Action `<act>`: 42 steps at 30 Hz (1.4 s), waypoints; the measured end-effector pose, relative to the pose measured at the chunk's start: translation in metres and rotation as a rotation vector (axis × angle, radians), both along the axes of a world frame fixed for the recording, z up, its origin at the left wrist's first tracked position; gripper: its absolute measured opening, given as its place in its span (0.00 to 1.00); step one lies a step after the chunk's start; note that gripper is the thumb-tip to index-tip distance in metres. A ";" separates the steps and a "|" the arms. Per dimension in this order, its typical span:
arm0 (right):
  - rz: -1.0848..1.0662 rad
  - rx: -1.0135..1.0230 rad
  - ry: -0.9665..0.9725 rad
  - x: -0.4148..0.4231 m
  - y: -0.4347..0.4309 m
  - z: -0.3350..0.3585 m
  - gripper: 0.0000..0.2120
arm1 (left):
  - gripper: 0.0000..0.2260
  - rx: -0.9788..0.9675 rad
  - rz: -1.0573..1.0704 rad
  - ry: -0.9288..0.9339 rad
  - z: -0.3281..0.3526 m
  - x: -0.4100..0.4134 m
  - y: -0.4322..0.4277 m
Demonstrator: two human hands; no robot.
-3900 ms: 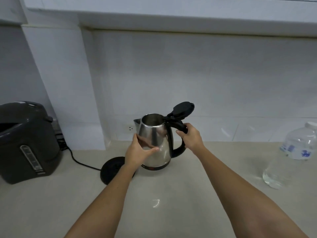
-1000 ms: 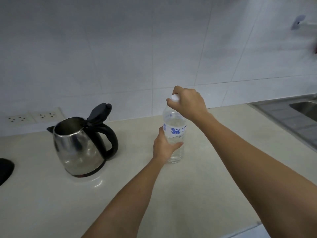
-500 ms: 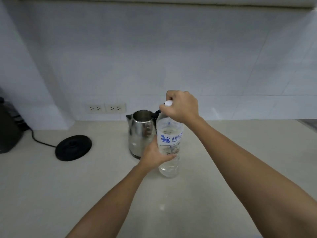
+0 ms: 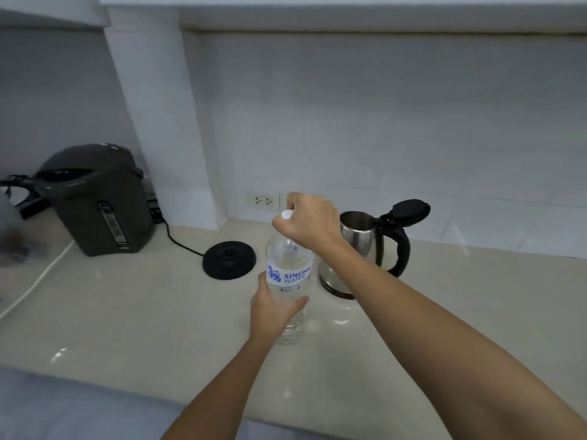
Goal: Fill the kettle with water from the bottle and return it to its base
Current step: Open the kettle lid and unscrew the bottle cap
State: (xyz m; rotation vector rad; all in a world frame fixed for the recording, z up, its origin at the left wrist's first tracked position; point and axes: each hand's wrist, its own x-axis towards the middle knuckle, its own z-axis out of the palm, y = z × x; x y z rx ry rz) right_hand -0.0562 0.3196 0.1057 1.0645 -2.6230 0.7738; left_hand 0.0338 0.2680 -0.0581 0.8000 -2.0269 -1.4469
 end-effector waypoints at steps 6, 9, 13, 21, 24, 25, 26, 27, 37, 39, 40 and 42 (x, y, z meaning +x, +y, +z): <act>0.128 0.103 -0.102 -0.007 -0.004 0.018 0.18 | 0.33 0.013 0.054 -0.009 0.004 0.001 -0.004; 0.126 0.278 -0.026 -0.013 -0.001 0.031 0.23 | 0.33 0.001 0.036 -0.039 0.007 0.002 -0.004; 0.242 0.378 0.062 -0.011 -0.005 0.032 0.18 | 0.34 0.027 0.016 -0.059 0.005 0.003 -0.009; 0.537 0.643 -0.012 -0.026 0.002 0.052 0.06 | 0.33 0.014 -0.003 -0.079 0.004 0.002 -0.011; 0.595 0.662 0.088 -0.026 0.004 0.053 0.10 | 0.34 0.025 -0.002 -0.072 0.003 0.002 -0.011; 0.619 0.659 0.122 -0.026 0.005 0.052 0.15 | 0.34 0.030 -0.004 -0.068 0.002 0.003 -0.012; 0.647 0.656 0.151 -0.026 0.006 0.052 0.20 | 0.35 0.037 -0.007 -0.066 0.001 0.003 -0.013; 0.676 0.650 0.181 -0.027 0.008 0.053 0.23 | 0.35 0.042 -0.012 -0.063 0.000 0.003 -0.014; 0.243 0.231 -0.110 -0.058 0.072 -0.030 0.15 | 0.39 0.039 0.051 0.052 -0.019 -0.001 0.001; 0.109 0.350 -0.279 -0.060 0.099 -0.087 0.15 | 0.43 0.039 0.089 0.093 -0.026 -0.002 0.009; 0.046 0.393 -0.345 -0.058 0.112 -0.114 0.14 | 0.46 0.044 0.114 0.106 -0.028 -0.003 0.013; -0.065 0.458 -0.436 -0.050 0.137 -0.162 0.14 | 0.48 0.051 0.169 0.114 -0.030 -0.008 0.018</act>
